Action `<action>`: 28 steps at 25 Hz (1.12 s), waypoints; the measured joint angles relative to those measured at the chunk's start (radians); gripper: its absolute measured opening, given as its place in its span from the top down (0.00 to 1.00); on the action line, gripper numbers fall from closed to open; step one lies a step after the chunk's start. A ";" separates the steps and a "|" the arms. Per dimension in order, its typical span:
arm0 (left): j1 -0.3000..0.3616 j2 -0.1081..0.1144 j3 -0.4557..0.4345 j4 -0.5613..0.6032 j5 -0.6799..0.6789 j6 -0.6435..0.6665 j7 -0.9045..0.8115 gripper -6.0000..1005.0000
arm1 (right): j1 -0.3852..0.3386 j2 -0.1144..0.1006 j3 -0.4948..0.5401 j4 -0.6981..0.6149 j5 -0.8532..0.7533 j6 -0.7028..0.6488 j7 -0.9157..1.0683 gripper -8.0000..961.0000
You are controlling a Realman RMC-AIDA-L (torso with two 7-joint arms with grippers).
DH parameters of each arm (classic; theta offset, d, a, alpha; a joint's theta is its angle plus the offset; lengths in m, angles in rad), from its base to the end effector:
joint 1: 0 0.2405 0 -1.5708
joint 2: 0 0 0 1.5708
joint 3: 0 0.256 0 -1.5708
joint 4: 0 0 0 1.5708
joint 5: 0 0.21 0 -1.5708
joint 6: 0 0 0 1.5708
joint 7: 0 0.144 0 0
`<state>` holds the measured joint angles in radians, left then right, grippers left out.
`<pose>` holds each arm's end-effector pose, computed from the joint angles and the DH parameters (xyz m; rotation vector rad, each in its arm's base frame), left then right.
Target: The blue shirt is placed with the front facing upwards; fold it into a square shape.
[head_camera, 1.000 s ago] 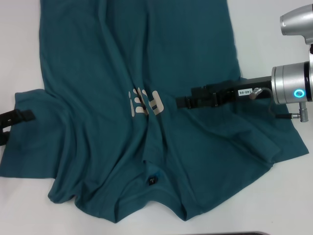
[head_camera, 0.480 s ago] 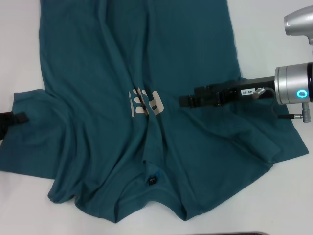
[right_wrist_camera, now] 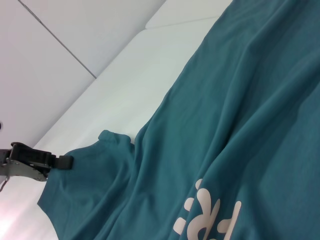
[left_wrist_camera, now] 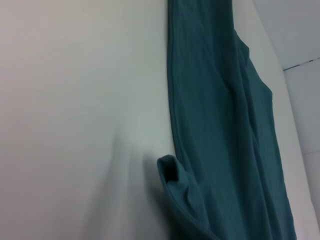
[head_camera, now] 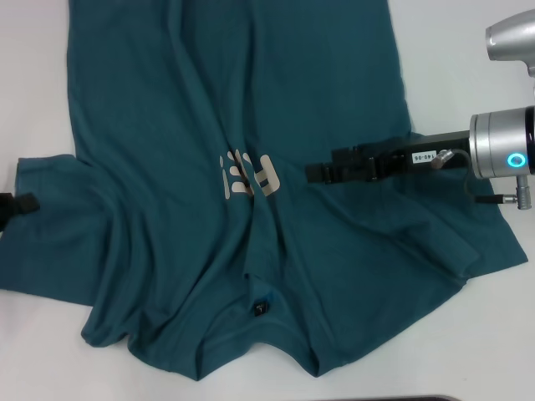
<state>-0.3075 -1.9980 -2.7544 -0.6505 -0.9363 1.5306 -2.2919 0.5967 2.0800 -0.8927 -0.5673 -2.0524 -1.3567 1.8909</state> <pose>-0.3819 0.2587 0.0550 -1.8003 -2.0646 -0.7629 0.2599 0.3411 -0.0444 -2.6667 1.3130 0.4775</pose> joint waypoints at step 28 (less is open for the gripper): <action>-0.041 -0.005 -0.115 -0.020 -0.001 0.178 -0.050 0.99 | 0.000 0.000 0.011 -0.001 0.000 -0.002 0.000 0.08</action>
<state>-0.3482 -2.0030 -2.8696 -0.6705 -0.9374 1.7089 -2.3423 0.5964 2.0800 -0.8820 -0.5685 -2.0524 -1.3589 1.8913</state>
